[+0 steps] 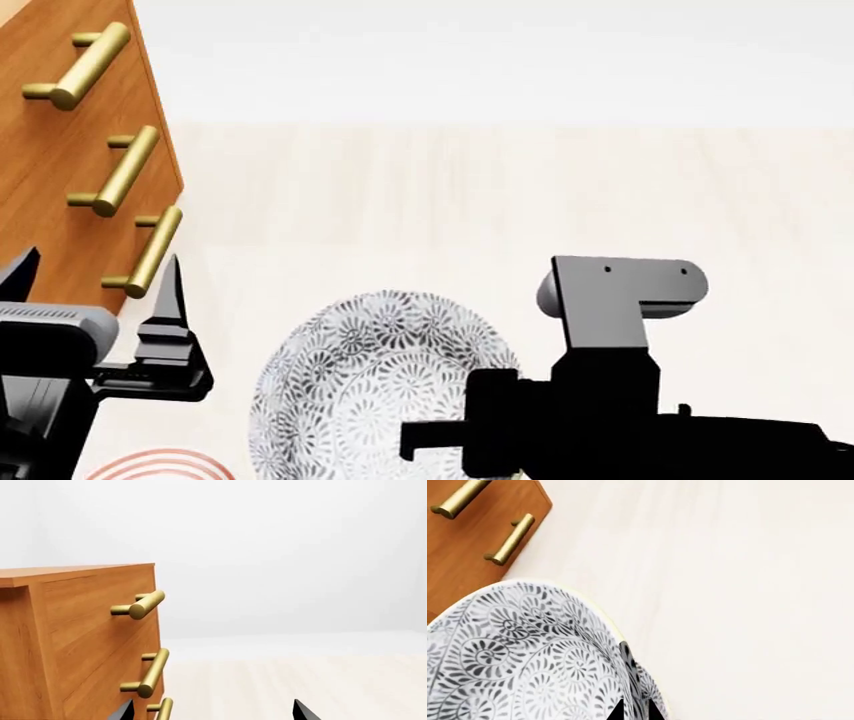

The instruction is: Stack the bowl at the front on the bowl in the middle.

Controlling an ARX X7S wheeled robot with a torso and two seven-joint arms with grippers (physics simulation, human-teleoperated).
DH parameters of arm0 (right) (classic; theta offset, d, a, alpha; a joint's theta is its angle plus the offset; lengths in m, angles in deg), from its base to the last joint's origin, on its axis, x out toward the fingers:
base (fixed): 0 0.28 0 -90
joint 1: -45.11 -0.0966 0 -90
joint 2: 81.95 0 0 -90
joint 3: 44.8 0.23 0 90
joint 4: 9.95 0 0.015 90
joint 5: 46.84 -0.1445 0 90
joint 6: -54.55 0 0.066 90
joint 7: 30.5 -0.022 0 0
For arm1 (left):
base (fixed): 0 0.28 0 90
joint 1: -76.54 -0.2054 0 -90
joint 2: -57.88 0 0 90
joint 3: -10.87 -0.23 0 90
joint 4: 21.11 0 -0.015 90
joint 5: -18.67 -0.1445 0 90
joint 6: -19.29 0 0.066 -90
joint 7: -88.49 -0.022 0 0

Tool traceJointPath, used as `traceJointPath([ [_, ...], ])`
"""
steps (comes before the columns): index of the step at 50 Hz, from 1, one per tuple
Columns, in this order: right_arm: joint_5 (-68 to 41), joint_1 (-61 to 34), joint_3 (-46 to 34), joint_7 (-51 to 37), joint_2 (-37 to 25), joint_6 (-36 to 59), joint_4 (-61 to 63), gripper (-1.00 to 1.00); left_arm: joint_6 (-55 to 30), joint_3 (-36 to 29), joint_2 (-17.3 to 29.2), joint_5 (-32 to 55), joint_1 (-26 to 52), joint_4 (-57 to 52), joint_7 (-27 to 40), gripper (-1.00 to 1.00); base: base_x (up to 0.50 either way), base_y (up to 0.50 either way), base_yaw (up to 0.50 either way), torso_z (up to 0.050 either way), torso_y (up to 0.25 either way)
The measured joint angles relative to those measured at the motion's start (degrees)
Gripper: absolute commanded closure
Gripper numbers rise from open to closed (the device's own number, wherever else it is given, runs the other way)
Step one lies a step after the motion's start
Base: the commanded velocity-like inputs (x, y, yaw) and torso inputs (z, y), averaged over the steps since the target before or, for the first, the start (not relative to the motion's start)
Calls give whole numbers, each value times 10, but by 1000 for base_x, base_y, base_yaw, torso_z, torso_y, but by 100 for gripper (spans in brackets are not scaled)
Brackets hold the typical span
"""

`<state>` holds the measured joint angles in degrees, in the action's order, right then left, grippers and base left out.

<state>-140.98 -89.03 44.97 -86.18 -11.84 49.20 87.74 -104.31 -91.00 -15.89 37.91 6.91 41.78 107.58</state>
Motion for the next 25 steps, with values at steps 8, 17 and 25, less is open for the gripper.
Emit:
traceJointPath([
  [8,36,8,-20,44,-2,-14,-4,100,1,0,2,2,1,2,1,-100,0,0,0,0,1],
  [17,77,18,-42,95,-8,-34,-14,100,2,-1,4,3,1,4,3,-100,0,0,0,0,0],
  [25,123,26,-69,149,-12,-59,-35,100,4,-2,5,4,0,6,4,-100,0,0,0,0,0],
])
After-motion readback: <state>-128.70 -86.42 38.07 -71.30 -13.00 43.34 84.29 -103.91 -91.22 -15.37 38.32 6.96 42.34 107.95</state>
